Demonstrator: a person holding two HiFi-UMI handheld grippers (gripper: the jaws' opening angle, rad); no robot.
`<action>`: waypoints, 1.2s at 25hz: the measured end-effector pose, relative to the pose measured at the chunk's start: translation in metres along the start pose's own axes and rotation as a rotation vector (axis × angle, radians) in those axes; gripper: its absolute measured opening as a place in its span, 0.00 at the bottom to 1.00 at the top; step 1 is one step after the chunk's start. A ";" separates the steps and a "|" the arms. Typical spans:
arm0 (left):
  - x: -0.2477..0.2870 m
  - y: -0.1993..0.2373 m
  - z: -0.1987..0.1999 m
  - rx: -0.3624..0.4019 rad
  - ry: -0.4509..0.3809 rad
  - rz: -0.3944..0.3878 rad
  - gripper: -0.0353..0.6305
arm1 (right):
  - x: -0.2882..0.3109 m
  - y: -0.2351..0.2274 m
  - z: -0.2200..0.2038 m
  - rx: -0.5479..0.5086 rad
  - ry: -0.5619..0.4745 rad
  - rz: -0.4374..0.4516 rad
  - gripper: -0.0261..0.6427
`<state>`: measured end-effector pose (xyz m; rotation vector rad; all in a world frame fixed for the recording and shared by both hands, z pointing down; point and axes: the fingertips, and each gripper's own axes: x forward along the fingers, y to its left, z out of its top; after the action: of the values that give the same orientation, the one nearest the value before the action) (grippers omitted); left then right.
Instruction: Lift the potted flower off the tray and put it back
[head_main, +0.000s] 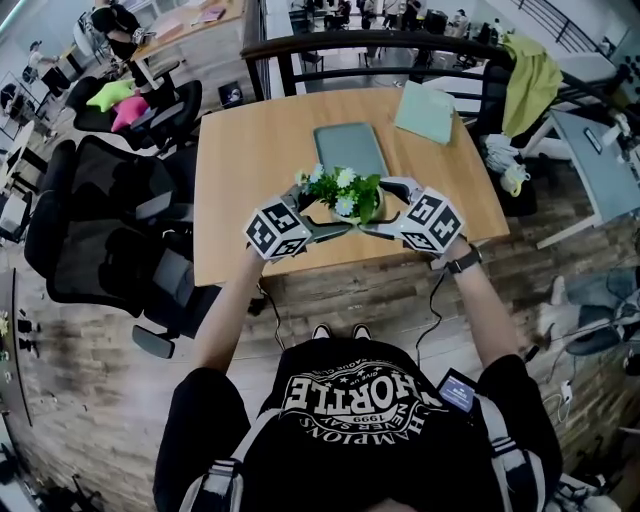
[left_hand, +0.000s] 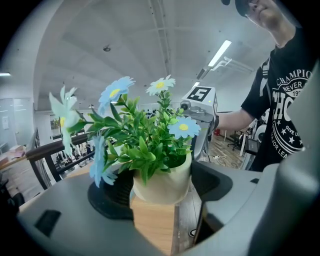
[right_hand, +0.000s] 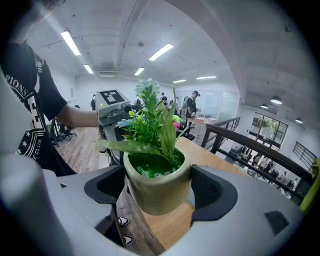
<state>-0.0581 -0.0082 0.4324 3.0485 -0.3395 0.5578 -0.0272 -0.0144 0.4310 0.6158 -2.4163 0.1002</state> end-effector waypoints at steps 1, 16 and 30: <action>-0.002 -0.001 -0.001 0.003 0.000 -0.005 0.62 | 0.001 0.003 0.001 0.005 0.000 -0.004 0.69; -0.043 -0.010 -0.021 0.032 -0.015 -0.074 0.62 | 0.024 0.041 0.016 0.060 -0.006 -0.071 0.69; -0.019 0.020 -0.026 0.000 -0.002 -0.078 0.62 | 0.037 0.005 0.008 0.093 -0.019 -0.052 0.69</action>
<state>-0.0893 -0.0223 0.4495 3.0471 -0.2196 0.5508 -0.0589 -0.0265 0.4475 0.7248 -2.4226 0.1861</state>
